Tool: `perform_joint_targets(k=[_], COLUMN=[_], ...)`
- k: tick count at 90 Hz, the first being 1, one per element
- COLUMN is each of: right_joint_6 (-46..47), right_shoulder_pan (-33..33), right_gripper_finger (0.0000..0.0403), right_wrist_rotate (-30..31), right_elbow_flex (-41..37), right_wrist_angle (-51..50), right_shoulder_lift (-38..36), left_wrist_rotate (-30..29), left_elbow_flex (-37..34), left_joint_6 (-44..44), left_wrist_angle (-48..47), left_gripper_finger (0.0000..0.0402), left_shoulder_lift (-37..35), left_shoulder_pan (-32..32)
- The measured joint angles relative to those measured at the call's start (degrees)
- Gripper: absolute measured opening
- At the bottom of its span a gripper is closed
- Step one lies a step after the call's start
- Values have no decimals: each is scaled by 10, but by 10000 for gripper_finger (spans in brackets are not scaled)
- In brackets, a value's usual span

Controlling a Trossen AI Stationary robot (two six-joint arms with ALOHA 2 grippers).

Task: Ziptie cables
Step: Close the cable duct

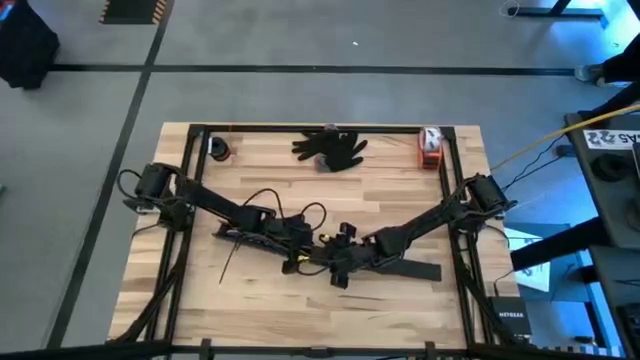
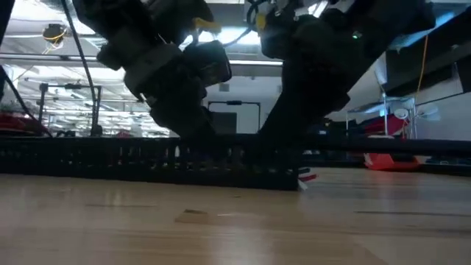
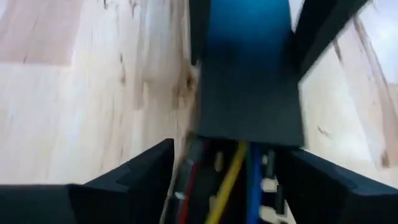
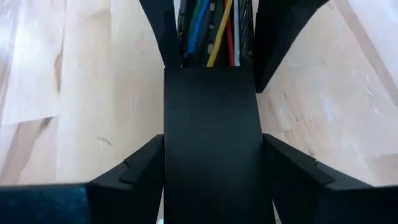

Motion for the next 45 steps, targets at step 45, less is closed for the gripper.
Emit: perform_joint_targets(k=[45], right_joint_6=[-18], right_shoulder_pan=[-1], right_gripper_finger=[225], right_wrist_rotate=[6], right_elbow_flex=[-2], right_wrist_angle=[-4], right_shoulder_lift=[1], left_wrist_rotate=[-14], left_elbow_flex=[-2], left_joint_6=[26], left_wrist_angle=[-129], left_gripper_finger=[263], left_shoulder_lift=[-78], left_shoulder_pan=[0])
